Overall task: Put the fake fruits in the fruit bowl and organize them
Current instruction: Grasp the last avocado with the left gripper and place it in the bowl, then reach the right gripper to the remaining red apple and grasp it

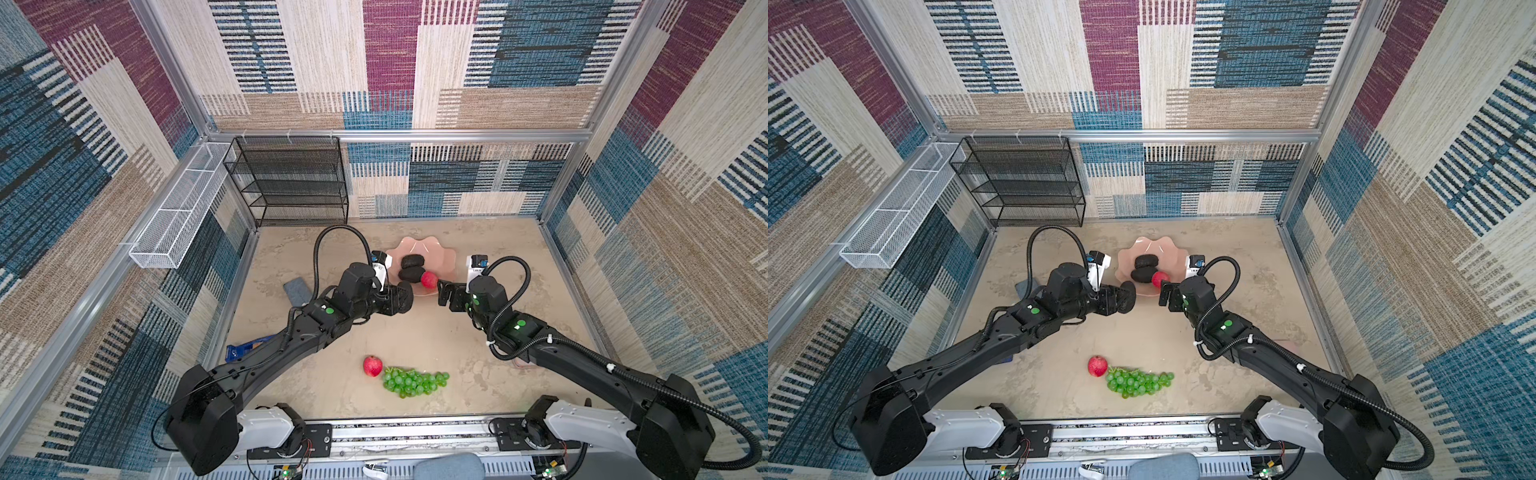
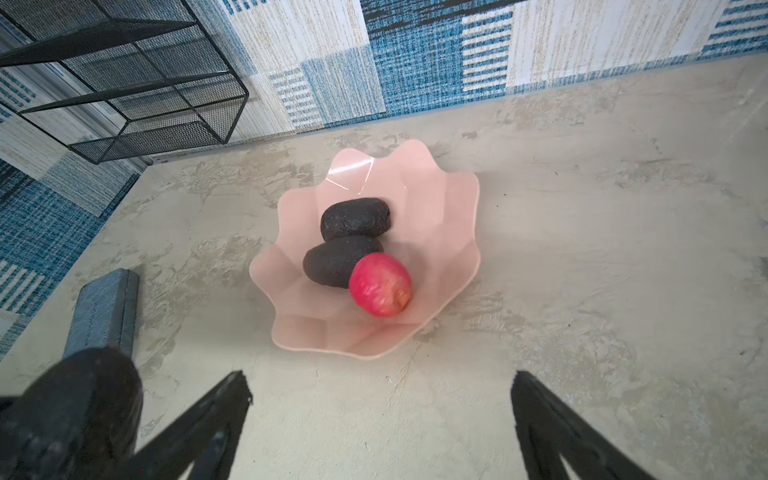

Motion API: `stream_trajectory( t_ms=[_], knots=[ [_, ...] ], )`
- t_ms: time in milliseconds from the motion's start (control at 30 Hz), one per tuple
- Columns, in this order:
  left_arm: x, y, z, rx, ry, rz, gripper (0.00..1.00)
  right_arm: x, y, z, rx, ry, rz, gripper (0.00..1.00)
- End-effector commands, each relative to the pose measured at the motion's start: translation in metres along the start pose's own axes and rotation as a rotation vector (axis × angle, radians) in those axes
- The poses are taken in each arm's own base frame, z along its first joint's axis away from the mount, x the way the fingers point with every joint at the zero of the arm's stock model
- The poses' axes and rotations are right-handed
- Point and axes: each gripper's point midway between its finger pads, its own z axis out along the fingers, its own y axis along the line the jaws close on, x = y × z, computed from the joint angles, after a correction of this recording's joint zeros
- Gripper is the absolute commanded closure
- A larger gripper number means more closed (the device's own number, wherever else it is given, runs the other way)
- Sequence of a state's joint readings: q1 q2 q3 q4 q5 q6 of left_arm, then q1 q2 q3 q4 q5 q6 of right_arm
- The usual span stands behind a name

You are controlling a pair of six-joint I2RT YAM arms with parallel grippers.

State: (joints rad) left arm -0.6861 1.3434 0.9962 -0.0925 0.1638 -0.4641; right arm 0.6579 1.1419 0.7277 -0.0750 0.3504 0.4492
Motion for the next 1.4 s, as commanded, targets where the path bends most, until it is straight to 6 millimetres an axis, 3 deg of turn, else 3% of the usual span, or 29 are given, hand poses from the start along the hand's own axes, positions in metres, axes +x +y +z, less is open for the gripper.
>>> stream_trajectory(
  t_ms=[0,200,333,567,700,900,1133,1267,1367],
  knots=[
    [-0.023,-0.011,0.019,0.031,-0.027,0.085,0.54,-0.003,-0.002,-0.003,-0.002,-0.012,0.03,0.0],
    [-0.038,-0.009,0.079,0.026,0.028,0.116,0.54,0.004,-0.015,-0.015,0.02,-0.01,0.047,0.0],
    [-0.051,0.002,0.113,-0.013,0.035,0.122,0.54,0.012,-0.024,-0.024,0.028,0.0,0.056,0.0],
    [-0.082,0.031,0.151,-0.046,-0.007,0.087,0.54,0.025,-0.034,-0.031,0.046,0.018,0.067,0.0],
    [-0.072,0.026,0.172,0.023,0.051,0.066,0.54,0.03,-0.038,-0.03,0.058,0.026,0.068,0.0],
    [-0.031,0.023,0.18,0.067,0.152,0.043,0.55,0.033,-0.039,-0.026,0.065,0.034,0.057,0.0],
    [-0.006,0.04,0.183,0.013,0.202,0.023,0.52,0.037,-0.035,-0.019,0.054,0.049,0.051,0.0],
    [-0.005,0.039,0.186,0.013,0.222,0.012,0.45,0.034,-0.034,-0.019,0.057,0.045,0.046,0.0],
    [-0.018,0.034,0.182,0.015,0.196,0.027,0.38,0.031,-0.034,-0.02,0.063,0.038,0.038,0.0]
  ],
)
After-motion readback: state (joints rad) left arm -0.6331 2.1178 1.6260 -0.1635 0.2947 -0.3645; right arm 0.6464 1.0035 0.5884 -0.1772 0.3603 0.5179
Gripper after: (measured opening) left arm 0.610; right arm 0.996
